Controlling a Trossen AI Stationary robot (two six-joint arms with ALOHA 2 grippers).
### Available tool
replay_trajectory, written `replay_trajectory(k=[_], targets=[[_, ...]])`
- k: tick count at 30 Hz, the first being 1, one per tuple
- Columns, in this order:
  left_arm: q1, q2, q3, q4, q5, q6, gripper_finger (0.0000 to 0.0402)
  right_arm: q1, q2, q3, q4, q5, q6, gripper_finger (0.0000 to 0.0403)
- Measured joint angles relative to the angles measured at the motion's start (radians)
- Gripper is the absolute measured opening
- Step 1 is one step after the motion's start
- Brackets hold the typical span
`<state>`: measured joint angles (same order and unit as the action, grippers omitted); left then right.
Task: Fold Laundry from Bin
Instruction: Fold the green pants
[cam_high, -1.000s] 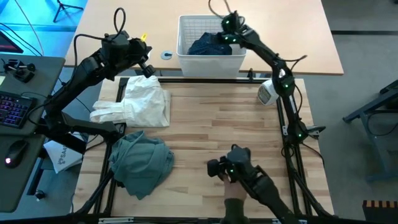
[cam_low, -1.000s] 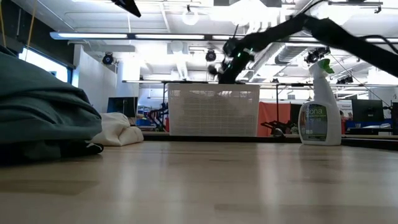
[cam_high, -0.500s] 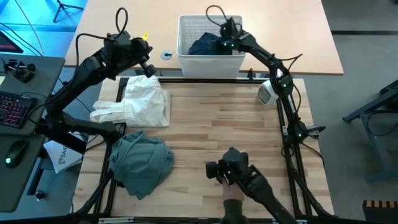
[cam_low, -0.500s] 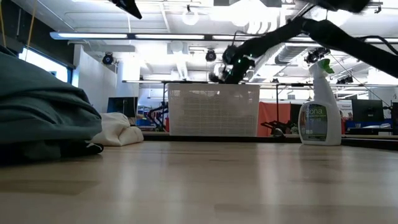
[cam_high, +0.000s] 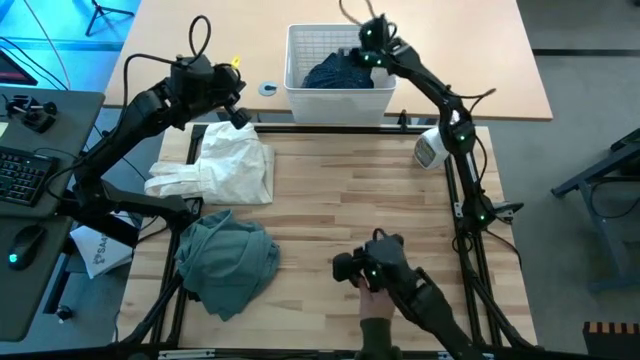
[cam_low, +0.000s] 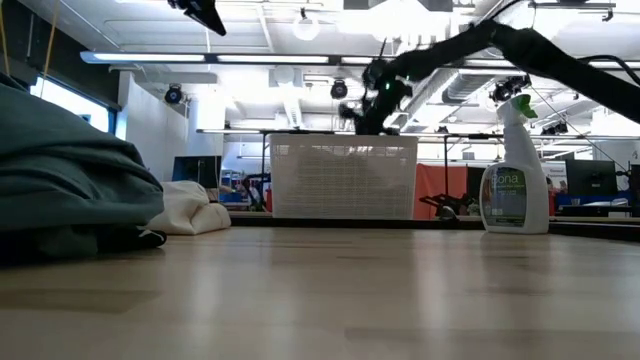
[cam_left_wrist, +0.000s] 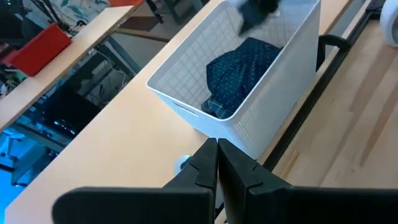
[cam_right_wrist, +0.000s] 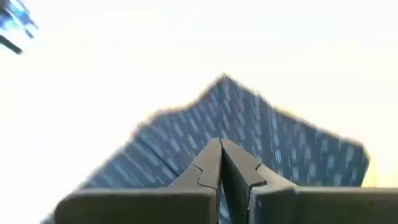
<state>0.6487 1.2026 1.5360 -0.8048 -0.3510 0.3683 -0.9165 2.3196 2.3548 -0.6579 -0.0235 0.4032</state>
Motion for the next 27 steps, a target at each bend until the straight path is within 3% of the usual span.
replay_trajectory(k=[7,15,20,27], targets=[[0.046,-0.001,-0.012,-0.13,0.015,-0.038,0.0,0.043,-0.151,-0.017,0.155,-0.012,-0.055,0.0005],[0.1,-0.022,-0.101,-0.195,0.224,-0.053,0.0,0.189,-0.263,-0.092,-0.066,-0.074,-0.306,0.0005],[0.089,-0.051,-0.137,-0.204,0.28,-0.044,0.0,0.3,-0.361,-0.323,-0.078,-0.128,-0.341,0.0005],[-0.03,-0.157,-0.137,-0.278,0.32,-0.163,0.0,0.416,-0.641,-0.842,0.223,-0.074,-0.216,0.0005]])
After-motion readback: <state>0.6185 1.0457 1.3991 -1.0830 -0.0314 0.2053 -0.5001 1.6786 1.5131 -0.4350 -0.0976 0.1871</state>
